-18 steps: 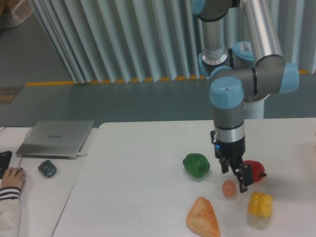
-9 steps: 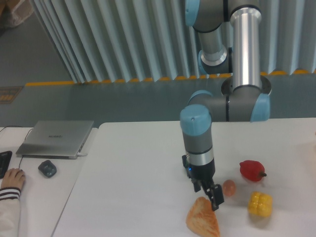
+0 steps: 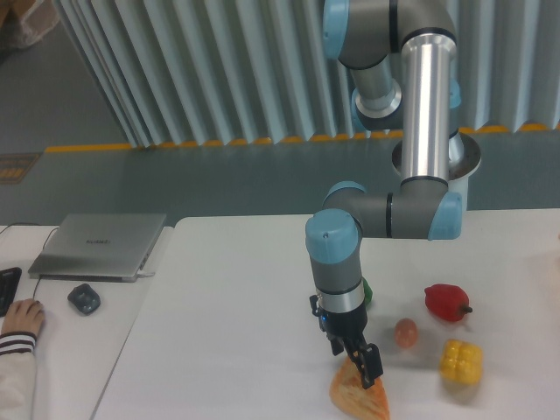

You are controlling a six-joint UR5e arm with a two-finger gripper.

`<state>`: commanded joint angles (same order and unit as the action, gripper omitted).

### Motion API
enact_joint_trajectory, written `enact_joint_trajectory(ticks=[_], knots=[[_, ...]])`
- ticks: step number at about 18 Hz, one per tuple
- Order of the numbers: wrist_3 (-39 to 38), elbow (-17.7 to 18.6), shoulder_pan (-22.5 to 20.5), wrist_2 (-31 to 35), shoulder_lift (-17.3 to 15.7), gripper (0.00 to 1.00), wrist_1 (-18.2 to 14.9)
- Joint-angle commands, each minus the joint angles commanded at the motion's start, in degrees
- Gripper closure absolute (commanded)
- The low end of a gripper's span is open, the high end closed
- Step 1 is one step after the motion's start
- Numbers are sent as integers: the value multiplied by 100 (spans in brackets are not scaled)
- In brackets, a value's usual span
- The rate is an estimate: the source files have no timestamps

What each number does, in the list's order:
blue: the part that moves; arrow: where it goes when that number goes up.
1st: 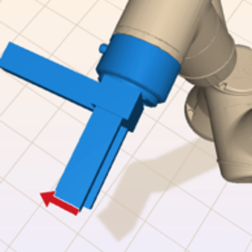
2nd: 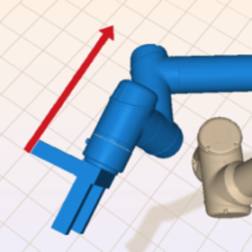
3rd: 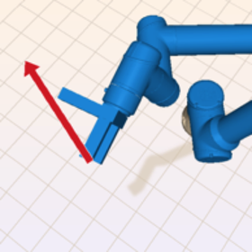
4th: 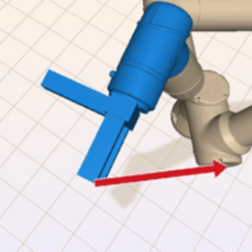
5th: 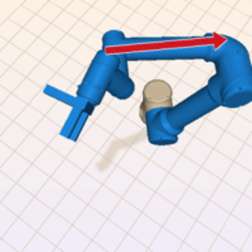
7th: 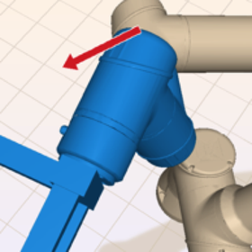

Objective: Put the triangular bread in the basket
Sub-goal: 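Lower the open gripper onto the triangular bread and close on it, then lift the held bread and carry it past the red pepper, out of view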

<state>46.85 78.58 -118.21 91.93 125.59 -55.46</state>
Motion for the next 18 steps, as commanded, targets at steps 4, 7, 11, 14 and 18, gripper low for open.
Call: enact_joint_trajectory(ticks=[4,7,11,14,18], knots=[[0,-79,-9,0,44,6,0],[-9,-79,-18,0,35,19,0],[-44,-70,-44,-9,-26,54,-9],[-44,-62,-44,-9,-53,68,-18],[-53,-62,-61,-9,-131,74,-26]])
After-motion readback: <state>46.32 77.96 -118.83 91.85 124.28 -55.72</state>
